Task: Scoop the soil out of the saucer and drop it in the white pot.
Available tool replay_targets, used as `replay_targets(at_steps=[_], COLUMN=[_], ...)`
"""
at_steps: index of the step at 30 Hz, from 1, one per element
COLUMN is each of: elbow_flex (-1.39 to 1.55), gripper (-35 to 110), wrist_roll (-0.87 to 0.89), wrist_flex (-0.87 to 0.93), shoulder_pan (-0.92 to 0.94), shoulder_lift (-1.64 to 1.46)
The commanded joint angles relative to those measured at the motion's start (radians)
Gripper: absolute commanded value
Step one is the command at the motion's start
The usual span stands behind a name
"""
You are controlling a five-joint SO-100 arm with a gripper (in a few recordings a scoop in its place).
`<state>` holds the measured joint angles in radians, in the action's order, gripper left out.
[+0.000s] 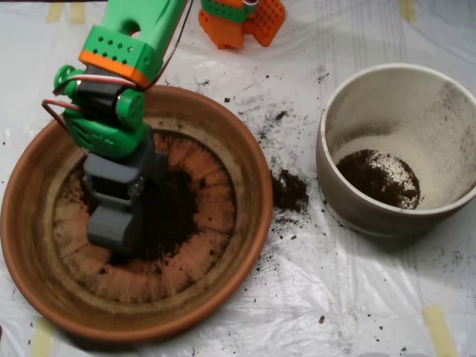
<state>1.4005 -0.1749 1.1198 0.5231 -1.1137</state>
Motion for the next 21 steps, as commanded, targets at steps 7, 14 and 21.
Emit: replay_targets(at_steps=[7, 14, 21], elbow_flex=[0.063, 0.291, 0.353], gripper=[11, 9, 0], wrist_roll=[-0.021, -0.055, -0.101], wrist_flex=[-0.104, -0.308, -0.403], shoulder_pan=[0.052, 0.025, 0.003], shoulder_lift=[-0.083, -0.250, -0.296])
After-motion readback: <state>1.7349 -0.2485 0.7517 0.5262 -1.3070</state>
